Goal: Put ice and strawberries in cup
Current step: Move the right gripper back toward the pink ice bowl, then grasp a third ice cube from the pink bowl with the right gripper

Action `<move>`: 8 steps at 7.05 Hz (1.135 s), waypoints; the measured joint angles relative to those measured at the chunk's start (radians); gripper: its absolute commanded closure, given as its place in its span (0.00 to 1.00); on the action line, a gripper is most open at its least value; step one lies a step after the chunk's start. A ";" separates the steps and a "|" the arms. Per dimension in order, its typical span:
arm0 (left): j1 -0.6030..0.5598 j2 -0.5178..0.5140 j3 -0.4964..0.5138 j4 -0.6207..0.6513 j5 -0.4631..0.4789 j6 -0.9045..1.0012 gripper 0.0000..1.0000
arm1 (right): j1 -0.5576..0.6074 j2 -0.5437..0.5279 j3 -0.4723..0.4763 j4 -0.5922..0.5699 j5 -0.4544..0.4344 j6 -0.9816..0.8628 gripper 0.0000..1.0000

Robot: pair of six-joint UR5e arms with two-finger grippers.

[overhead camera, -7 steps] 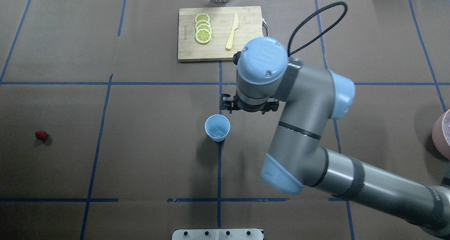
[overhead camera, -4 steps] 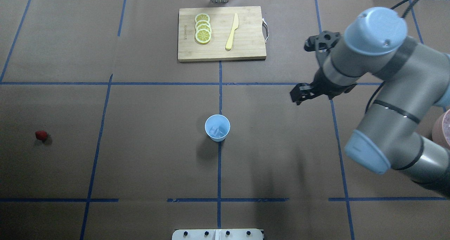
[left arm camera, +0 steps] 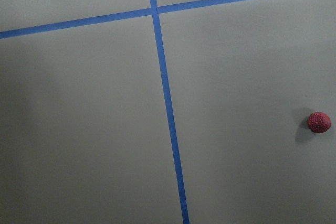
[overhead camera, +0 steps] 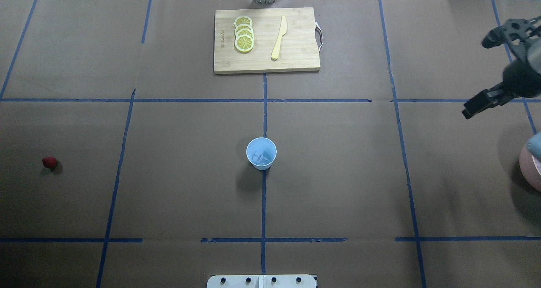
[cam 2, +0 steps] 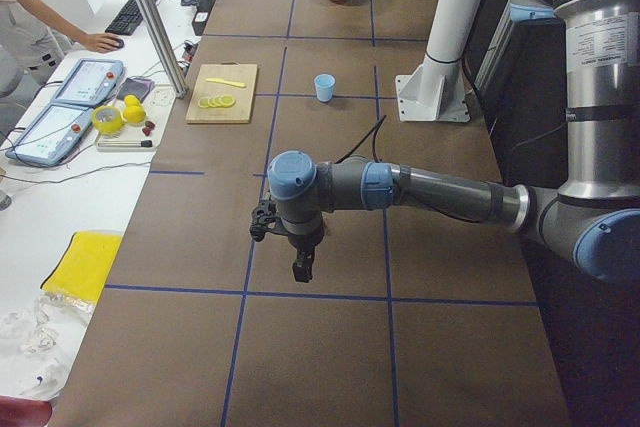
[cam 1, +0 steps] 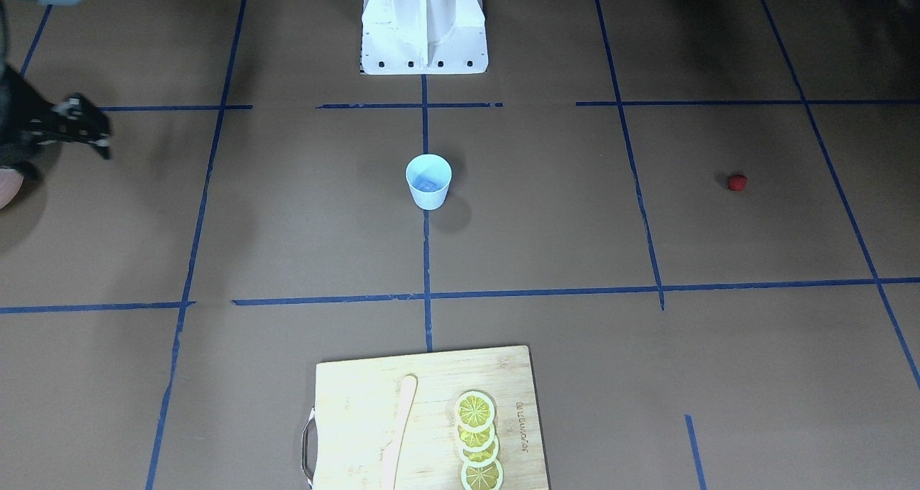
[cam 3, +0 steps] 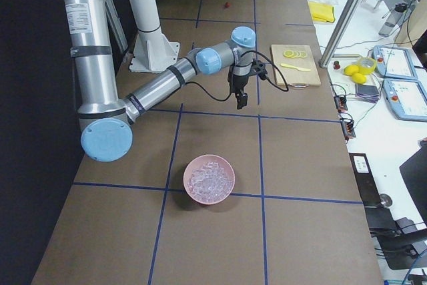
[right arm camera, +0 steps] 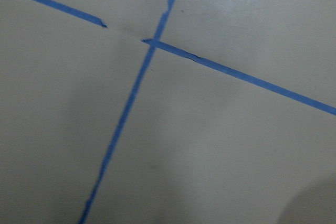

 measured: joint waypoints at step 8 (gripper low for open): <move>0.000 0.000 0.001 0.002 -0.001 0.000 0.00 | 0.198 -0.391 -0.211 0.434 0.063 -0.307 0.09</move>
